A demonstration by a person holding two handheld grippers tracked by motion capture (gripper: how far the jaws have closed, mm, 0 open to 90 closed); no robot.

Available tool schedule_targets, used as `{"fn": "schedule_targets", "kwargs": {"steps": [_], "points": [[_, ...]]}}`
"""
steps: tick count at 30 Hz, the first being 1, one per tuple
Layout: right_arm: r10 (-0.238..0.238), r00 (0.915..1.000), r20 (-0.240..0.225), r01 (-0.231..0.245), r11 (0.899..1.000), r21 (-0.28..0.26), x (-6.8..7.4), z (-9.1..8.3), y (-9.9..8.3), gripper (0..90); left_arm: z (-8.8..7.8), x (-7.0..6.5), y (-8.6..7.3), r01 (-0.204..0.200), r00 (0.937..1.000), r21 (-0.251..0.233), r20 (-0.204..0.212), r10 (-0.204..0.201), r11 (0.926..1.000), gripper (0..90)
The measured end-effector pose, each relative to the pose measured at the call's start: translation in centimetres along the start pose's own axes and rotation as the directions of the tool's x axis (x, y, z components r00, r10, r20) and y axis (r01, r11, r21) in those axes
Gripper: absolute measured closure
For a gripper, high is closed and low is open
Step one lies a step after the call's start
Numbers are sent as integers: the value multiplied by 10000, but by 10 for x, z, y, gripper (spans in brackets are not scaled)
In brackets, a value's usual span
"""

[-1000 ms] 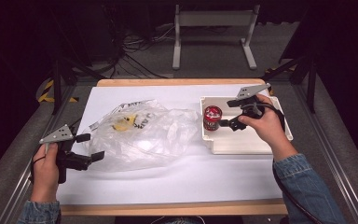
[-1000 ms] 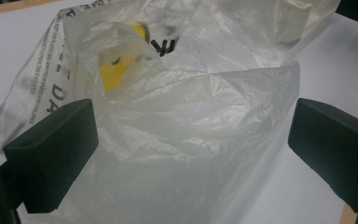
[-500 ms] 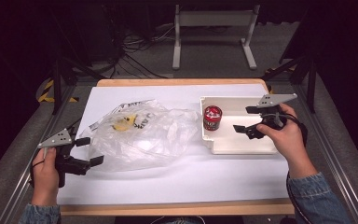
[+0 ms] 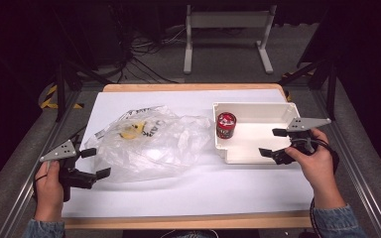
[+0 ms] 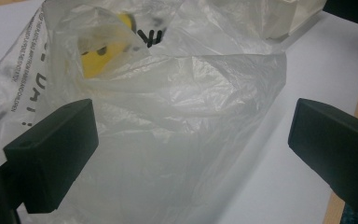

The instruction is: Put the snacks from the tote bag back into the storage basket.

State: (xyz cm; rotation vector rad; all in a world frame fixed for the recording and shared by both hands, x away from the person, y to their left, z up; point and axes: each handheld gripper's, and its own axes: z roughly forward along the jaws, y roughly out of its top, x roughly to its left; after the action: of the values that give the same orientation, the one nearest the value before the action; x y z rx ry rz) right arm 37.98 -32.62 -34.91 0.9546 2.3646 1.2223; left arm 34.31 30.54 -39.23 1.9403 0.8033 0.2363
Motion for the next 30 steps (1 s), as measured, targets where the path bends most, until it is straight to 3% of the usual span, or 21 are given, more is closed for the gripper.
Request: {"fn": "schedule_targets", "kwargs": {"steps": [2,6,8,11,19,21,22,30], "points": [[266,9996,-23,-267,9992,-311,1,2,-10,62,2,-1,-5,-166,9998,63,104,165,9998,23],[561,9984,40,-558,9965,-628,1,4,-25,32,2,-1,-11,-132,9996,-32,235,133,9999,23],[560,9984,-22,-560,9964,-634,1,5,-28,25,3,-1,-13,-112,9998,-71,172,113,9999,23],[187,9998,-47,-188,9993,-334,4,5,-39,23,5,-2,-19,-34,10000,-45,63,34,10000,25],[596,9971,467,-577,9975,-419,10,10,-60,23,9,-1,-34,198,9998,-263,-58,-200,9995,24],[587,9965,604,-547,9963,-657,12,11,-68,18,9,-1,-36,152,9999,-216,-53,-153,9997,24],[532,9975,474,-501,9967,-640,14,15,-78,19,9,-1,-37,214,9998,-240,-39,-215,9995,25],[572,9978,349,-560,9978,-364,15,22,-85,20,15,-3,-37,74,10000,-240,-5,-74,9997,25]]}}
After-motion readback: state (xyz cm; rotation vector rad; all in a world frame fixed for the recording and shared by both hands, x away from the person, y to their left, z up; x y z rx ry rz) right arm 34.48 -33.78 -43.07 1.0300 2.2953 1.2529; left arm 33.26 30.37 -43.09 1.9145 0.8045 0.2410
